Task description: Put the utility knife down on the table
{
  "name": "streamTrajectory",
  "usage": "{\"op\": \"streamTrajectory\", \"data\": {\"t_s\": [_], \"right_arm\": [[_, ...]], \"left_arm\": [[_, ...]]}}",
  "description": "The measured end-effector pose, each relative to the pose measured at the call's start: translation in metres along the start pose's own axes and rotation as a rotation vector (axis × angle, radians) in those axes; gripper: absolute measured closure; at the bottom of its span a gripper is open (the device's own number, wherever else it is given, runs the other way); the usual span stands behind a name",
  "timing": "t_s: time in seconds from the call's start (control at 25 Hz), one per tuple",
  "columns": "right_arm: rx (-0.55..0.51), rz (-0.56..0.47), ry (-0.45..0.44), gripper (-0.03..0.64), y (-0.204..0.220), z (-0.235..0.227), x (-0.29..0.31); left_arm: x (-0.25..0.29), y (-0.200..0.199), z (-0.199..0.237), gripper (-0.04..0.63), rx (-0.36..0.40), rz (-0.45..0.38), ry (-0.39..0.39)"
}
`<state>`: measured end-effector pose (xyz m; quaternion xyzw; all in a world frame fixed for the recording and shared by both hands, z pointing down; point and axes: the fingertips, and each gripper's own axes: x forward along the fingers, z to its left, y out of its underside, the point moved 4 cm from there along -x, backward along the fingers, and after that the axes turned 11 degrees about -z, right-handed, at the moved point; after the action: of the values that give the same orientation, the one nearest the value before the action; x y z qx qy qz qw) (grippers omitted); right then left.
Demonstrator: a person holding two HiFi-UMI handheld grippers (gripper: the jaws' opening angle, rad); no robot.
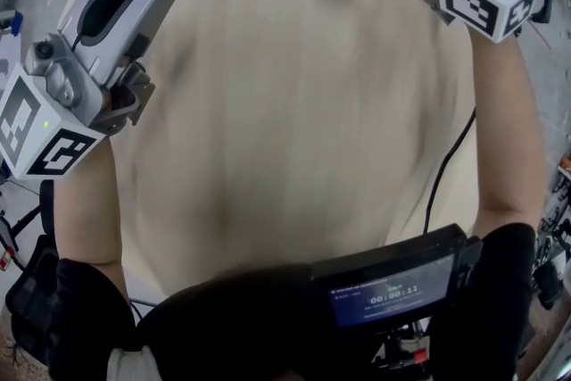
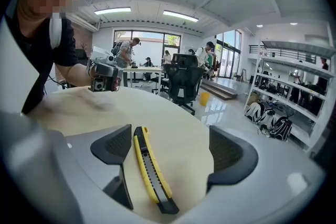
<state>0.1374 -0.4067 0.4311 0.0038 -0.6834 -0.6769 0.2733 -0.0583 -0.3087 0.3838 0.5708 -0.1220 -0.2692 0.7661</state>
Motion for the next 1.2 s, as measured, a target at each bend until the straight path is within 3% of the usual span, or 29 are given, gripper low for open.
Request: {"op": "streamTrajectory", "data": {"t_s": [0.2,0.36,0.6,0.96,1.2], "right_arm": [[0.020,-0.014,0.014,0.156,-0.004,-0.001,-0.007],[0.056,-0.049,0.035,0.198,-0.012,0.000,-0.021],[0.187,-0.164,0.150,0.343,-0.023,0.018,-0.071],[0.334,-0.246,0.264,0.565,-0.055,0.066,-0.160],[0.337,-0.282,0.320,0.601,-0.112,0.133,-0.196]], "left_arm": [[0.000,-0.003,0.000,0.597,0.005,-0.011,-0.003],[-0.004,-0.014,0.005,0.597,0.083,0.018,-0.072],[-0.010,-0.040,-0.028,0.597,0.079,-0.012,-0.069],[-0.036,-0.099,-0.084,0.597,0.063,-0.043,-0.064],[-0.091,-0.145,-0.131,0.597,0.054,-0.069,-0.060]]}}
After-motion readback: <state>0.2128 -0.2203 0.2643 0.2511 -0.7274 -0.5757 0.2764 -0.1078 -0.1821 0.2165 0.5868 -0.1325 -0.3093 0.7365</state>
